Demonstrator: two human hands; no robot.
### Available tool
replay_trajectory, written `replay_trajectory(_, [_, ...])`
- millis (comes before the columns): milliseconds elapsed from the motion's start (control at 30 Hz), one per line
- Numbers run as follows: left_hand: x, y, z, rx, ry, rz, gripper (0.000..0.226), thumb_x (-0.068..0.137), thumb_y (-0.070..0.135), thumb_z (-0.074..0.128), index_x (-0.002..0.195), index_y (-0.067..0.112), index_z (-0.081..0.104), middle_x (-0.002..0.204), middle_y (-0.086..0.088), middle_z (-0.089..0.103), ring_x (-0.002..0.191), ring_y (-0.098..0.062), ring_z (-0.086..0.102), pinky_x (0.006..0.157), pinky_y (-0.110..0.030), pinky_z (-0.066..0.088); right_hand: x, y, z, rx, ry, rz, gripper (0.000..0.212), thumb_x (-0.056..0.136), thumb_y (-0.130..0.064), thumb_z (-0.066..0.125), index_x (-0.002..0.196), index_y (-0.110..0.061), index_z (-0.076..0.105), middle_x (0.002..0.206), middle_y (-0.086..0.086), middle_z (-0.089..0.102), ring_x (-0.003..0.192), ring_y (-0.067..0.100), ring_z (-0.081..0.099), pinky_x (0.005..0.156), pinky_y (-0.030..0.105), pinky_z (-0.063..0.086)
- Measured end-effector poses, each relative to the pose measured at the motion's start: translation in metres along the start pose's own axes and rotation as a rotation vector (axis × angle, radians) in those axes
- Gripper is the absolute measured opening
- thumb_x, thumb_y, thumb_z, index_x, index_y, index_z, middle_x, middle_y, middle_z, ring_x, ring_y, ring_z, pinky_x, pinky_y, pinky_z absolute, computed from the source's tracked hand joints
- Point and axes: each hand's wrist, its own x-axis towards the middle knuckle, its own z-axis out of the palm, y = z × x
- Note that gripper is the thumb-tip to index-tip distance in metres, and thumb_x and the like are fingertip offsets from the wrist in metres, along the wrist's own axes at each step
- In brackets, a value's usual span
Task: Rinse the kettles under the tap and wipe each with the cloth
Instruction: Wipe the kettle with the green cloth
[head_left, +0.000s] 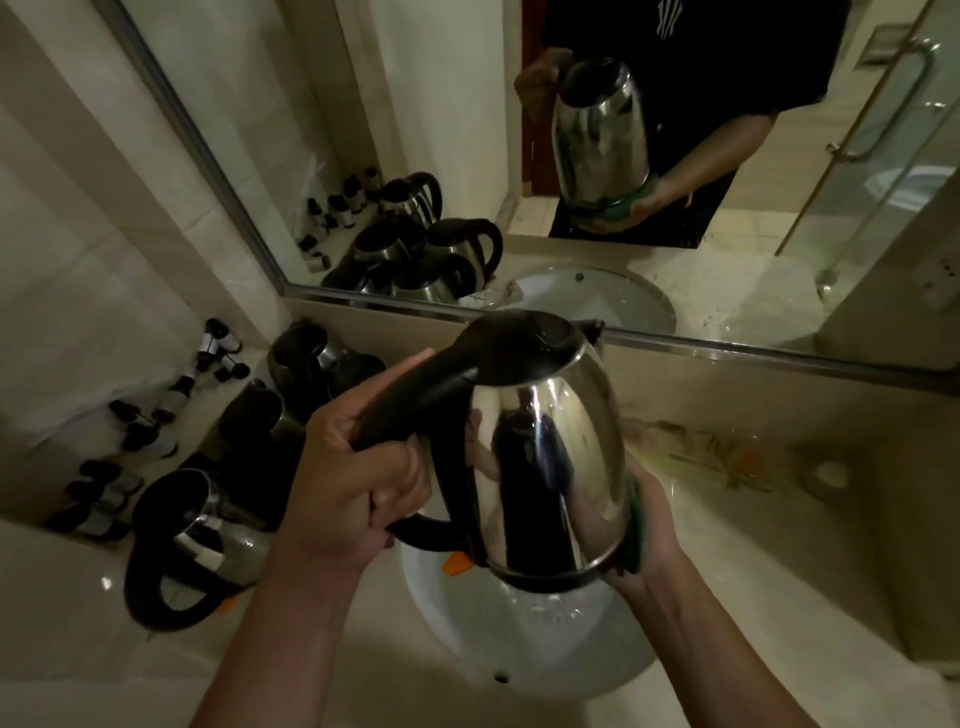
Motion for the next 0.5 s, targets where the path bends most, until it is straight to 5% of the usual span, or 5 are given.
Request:
replay_trajectory(167, [-0.001, -0.009, 0.020, 0.067, 0.109, 0.009, 0.082, 0.062, -0.016, 0.047, 0.136, 0.015, 0.063, 0.039, -0.010, 0.022, 0.030, -0.024, 0.010, 0.039, -0.026, 0.017, -0.010, 0.017, 0.006, -0.053, 0.075, -0.175, 0.047, 0.109, -0.045, 0.043, 0.132, -0.017, 0.072, 0.128, 0.015, 0.074, 0.122, 0.033, 0.070, 0.111, 0.053, 0.050])
replay_trajectory(300, [0.000, -0.017, 0.031, 0.149, 0.081, -0.025, 0.084, 0.062, -0.017, 0.050, 0.139, 0.015, 0.061, 0.039, -0.007, 0.033, 0.028, -0.018, 0.020, 0.040, -0.025, 0.025, -0.013, 0.025, 0.010, -0.360, 0.247, -0.458, 0.036, 0.108, -0.048, 0.039, 0.130, -0.038, 0.066, 0.127, 0.004, 0.072, 0.118, 0.024, 0.069, 0.103, 0.055, 0.057])
replay_trajectory(500, [-0.007, -0.038, 0.055, 0.180, 0.074, -0.115, 0.086, 0.060, -0.016, 0.053, 0.135, 0.024, 0.066, 0.039, -0.006, 0.035, 0.029, -0.011, 0.025, 0.044, -0.022, 0.029, -0.038, -0.016, 0.034, -0.754, 0.155, -0.922, 0.046, 0.104, -0.049, 0.037, 0.147, -0.040, 0.050, 0.136, -0.011, 0.060, 0.126, 0.008, 0.057, 0.105, 0.041, 0.050])
